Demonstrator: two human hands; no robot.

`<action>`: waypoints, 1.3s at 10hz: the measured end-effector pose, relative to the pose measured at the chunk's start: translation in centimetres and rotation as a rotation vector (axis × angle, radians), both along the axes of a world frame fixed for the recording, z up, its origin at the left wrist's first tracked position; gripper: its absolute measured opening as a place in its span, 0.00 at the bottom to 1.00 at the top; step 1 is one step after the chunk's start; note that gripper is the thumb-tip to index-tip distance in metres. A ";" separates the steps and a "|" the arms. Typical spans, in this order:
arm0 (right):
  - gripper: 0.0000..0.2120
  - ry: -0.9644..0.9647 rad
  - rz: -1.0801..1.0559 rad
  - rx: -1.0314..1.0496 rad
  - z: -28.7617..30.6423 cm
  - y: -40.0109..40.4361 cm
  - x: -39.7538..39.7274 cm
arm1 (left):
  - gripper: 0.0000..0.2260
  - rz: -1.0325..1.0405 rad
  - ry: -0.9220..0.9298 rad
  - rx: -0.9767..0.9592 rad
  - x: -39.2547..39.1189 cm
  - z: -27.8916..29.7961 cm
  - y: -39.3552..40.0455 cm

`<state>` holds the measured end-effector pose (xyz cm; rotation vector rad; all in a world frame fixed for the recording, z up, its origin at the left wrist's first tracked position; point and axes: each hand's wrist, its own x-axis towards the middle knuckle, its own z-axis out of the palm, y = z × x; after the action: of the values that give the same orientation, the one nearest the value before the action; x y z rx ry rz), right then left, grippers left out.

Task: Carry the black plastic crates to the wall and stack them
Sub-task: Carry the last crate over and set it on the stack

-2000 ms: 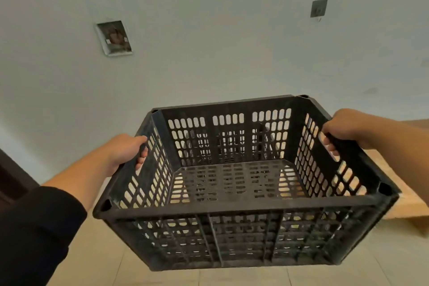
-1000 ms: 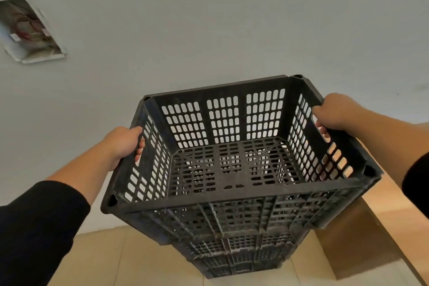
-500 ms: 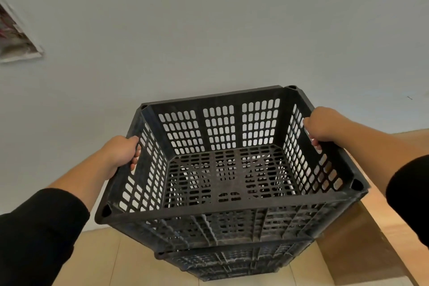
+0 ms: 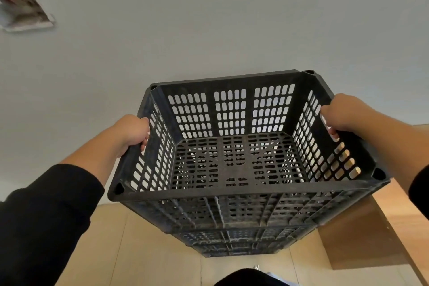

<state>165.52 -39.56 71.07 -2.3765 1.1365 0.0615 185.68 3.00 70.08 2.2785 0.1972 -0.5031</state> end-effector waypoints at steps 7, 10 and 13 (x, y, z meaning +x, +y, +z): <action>0.12 0.024 0.003 -0.133 -0.1 1.7 -0.4 | 0.18 -0.086 -0.178 0.085 0.1 0.1 -0.1; 0.16 -0.045 0.017 -0.068 0.3 0.8 -0.5 | 0.16 -0.043 -0.127 -0.003 -0.9 -1.2 0.5; 0.16 -0.067 0.021 -0.071 0.2 0.6 -0.2 | 0.16 -0.040 -0.165 0.015 -1.5 -0.9 0.0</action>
<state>165.33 -38.99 71.31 -2.4341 1.0993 -0.0511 184.14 3.00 69.18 2.3289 0.0733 -0.3328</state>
